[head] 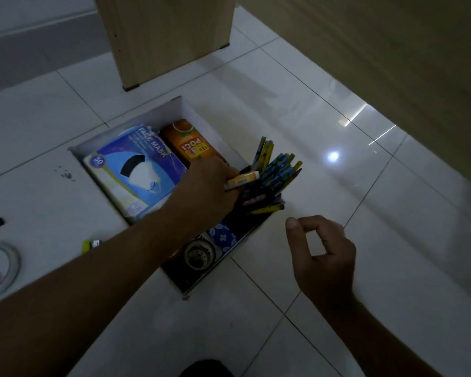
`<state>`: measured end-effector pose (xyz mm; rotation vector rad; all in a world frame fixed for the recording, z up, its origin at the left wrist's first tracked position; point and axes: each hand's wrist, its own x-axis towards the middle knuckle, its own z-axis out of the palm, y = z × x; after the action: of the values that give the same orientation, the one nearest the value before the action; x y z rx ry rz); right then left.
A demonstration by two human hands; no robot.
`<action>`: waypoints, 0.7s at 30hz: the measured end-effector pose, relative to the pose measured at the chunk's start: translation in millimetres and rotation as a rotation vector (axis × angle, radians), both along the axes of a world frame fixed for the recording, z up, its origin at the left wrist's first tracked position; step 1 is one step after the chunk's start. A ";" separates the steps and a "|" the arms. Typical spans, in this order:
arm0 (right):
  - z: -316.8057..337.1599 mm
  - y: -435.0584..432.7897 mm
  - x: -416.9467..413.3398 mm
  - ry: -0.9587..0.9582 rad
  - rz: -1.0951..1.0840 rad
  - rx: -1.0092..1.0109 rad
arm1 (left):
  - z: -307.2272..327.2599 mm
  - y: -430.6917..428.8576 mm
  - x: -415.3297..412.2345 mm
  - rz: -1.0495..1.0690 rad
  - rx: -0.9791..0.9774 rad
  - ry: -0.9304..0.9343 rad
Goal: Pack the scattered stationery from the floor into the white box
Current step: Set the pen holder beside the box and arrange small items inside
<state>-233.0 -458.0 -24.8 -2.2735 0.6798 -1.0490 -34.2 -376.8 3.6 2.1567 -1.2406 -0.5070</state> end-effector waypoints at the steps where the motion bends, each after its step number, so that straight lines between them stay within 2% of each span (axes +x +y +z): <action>1: -3.2 -3.5 0.2 0.014 -0.005 0.000 | -1.3 -0.6 0.8 -0.010 -0.001 -0.015; 6: -15.4 -9.4 8.0 0.105 0.006 0.182 | -3.8 0.9 4.3 -0.066 0.034 -0.021; 9: -16.0 -8.6 14.6 0.108 0.030 0.332 | -2.7 4.1 2.6 -0.091 -0.054 -0.069; 14: -15.1 -14.5 22.5 0.146 -0.006 0.347 | -2.0 7.3 -4.1 -0.107 -0.172 -0.110; 21: -14.9 -16.1 26.4 0.194 -0.038 0.387 | 4.2 -2.4 -5.8 -0.019 -0.167 -0.149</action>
<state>-206.6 -474.0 -39.7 -2.0414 0.9204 -0.6480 -39.9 -379.3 7.9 2.0726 -1.3346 -0.2441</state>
